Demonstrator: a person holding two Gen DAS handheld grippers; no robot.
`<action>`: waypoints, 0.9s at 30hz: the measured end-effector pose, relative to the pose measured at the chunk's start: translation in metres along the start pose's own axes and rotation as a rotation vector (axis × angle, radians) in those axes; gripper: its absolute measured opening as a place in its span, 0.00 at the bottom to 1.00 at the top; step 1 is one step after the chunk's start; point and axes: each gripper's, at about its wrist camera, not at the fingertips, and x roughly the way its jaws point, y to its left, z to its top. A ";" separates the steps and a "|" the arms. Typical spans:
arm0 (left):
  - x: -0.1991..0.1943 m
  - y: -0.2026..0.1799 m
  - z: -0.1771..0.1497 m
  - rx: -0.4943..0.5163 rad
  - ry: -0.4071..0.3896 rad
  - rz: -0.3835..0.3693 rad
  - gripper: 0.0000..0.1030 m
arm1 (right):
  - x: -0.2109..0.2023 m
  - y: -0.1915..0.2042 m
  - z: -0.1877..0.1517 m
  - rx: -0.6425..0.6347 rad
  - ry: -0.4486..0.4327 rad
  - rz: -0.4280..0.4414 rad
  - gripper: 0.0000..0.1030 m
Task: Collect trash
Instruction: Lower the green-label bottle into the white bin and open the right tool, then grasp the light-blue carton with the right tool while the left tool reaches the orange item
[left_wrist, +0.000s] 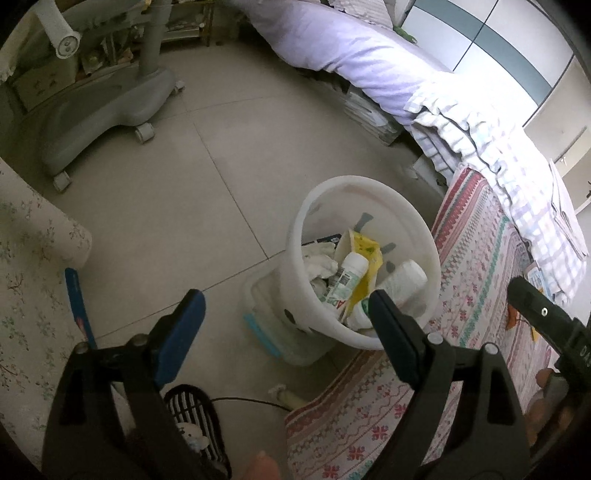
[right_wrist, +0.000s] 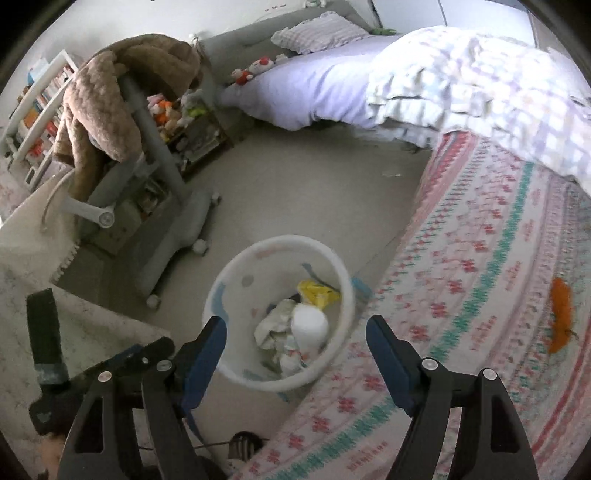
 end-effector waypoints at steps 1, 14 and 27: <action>0.000 -0.002 0.000 0.003 0.003 -0.004 0.87 | -0.004 -0.003 -0.001 0.001 -0.001 -0.010 0.77; -0.011 -0.065 -0.019 0.144 0.015 -0.046 0.87 | -0.075 -0.075 -0.030 0.081 -0.033 -0.150 0.78; -0.020 -0.134 -0.043 0.304 0.006 -0.031 0.98 | -0.120 -0.147 -0.051 0.200 -0.086 -0.231 0.78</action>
